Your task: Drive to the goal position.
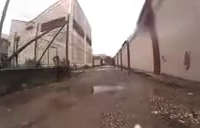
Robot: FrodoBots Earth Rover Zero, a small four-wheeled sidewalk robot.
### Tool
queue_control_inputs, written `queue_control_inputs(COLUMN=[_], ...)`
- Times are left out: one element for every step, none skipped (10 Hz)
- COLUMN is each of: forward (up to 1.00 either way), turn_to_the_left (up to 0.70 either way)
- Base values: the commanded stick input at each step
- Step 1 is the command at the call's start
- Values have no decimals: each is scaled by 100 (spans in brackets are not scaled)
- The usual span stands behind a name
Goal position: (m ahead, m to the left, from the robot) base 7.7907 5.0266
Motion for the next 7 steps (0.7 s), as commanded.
queue_control_inputs(forward=[70, 70, 70, 70, 70, 70, 70], turn_to_the_left=[-23, -23, -23, 12, 12, 12, 12])
